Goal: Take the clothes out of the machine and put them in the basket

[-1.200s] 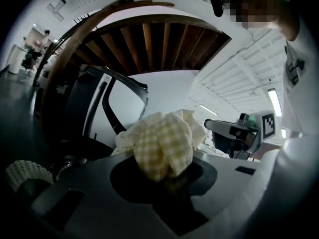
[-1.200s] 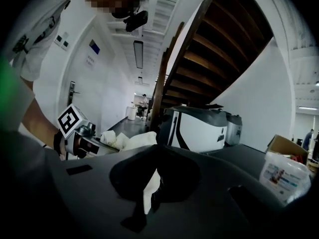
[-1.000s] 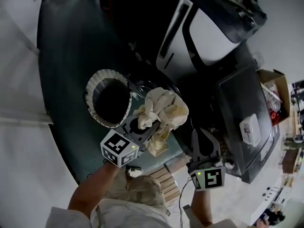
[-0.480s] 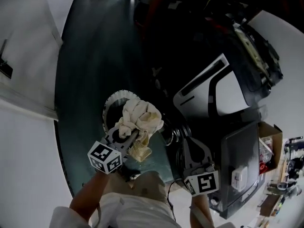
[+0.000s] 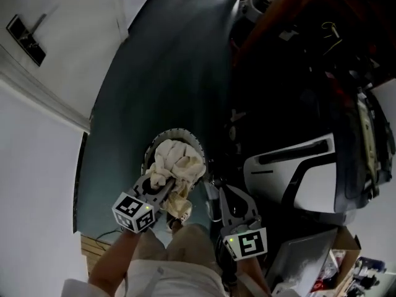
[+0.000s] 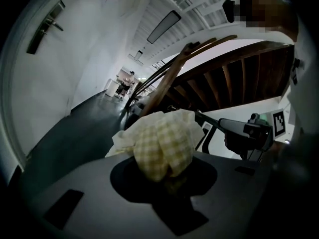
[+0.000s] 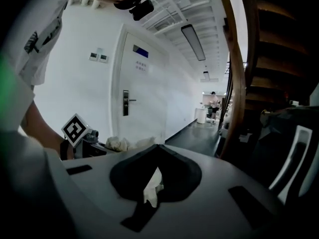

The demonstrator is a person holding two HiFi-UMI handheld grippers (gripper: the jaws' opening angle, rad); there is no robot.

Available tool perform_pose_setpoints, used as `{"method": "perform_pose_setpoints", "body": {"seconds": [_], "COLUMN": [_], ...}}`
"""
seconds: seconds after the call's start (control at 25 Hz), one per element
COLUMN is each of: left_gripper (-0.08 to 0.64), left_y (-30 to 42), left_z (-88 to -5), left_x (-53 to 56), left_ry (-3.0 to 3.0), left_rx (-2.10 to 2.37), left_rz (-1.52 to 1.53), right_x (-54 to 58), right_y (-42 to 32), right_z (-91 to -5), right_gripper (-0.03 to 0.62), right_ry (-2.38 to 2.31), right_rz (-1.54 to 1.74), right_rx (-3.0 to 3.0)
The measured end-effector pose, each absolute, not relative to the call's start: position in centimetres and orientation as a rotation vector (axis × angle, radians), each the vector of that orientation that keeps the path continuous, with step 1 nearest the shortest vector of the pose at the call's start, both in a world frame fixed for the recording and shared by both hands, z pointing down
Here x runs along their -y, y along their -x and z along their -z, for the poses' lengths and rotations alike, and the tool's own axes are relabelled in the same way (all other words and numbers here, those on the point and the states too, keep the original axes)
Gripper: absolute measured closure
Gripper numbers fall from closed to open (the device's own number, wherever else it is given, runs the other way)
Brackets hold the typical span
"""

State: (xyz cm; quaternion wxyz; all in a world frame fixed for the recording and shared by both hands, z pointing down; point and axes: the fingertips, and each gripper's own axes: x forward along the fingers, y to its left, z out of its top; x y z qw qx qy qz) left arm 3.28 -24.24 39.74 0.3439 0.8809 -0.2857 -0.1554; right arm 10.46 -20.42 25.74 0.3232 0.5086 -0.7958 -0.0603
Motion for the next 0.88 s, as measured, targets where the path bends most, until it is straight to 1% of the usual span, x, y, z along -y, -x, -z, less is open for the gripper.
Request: {"method": "perform_pose_setpoints", "body": {"seconds": [0.2,0.36,0.72,0.88], "left_gripper": [0.442,0.440,0.440,0.437], "left_y": [-4.3,-5.4,-11.1,-13.8], "left_z": [-44.7,-49.5,-61.2,-66.6], "left_x": [26.3,27.6,29.6,29.8], "left_ry": [-2.212,-2.167,-2.093,-2.069], "left_rx": [0.837,0.860,0.830,0.821], "left_rz": [0.355,0.303,0.182,0.068], "right_x": [23.0,24.1,24.5,23.9], "right_y": [-10.3,-10.2,-13.1,-14.0], "right_z": [-28.8,-31.6,-41.7,-45.6], "right_gripper": [0.578,0.578,0.578,0.578], "right_ry": [-1.193,-1.171,-1.189,-1.171], "right_rz": [0.143,0.113,-0.049,-0.118], "right_rx": [2.124,2.129,2.079,2.067]}}
